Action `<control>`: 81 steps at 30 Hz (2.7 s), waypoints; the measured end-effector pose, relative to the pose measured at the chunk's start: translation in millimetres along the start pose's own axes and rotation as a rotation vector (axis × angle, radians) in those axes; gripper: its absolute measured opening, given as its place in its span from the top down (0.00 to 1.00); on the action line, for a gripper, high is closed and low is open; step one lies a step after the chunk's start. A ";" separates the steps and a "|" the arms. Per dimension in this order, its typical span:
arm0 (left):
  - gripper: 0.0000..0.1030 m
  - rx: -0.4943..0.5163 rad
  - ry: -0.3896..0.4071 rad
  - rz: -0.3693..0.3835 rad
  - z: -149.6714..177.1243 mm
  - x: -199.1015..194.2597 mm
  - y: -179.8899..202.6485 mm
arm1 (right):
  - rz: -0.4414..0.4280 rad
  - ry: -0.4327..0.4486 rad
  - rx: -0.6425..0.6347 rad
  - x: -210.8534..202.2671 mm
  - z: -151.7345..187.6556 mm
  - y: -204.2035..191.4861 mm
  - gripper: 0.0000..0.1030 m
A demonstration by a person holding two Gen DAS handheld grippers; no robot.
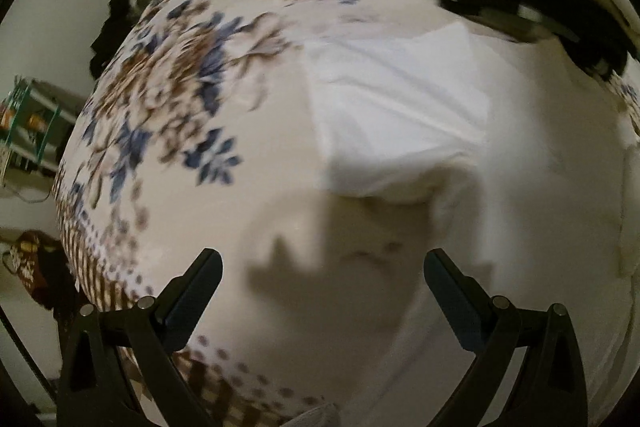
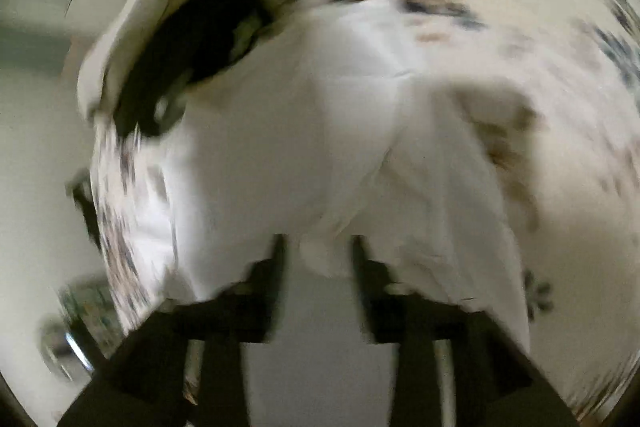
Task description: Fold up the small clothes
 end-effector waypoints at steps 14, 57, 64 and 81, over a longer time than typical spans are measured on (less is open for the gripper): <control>0.00 -0.075 -0.053 -0.002 7.4 18.9 -24.7 | -0.342 -0.217 0.154 85.3 -28.4 -83.3 0.54; 0.00 -0.107 -0.088 0.010 9.9 27.3 -38.1 | -0.139 -0.142 0.138 84.2 -33.8 -41.6 0.46; 0.00 -0.109 -0.093 0.011 8.1 34.0 -39.1 | -0.214 -0.312 0.169 152.8 -4.3 -65.5 0.46; 0.96 -0.636 -0.036 0.590 -55.8 92.0 -30.7 | -0.076 -0.153 0.333 57.6 50.2 65.8 0.46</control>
Point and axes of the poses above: each gripper's, at about its wrist camera, not at the fingertips, and x roughly the way its jaws point, y to its right, z to its underside, the point moved 6 cm from there along x, roughly the way its jaws point, and after that the axes turned 9 degrees about x, right-handed, at the moved point
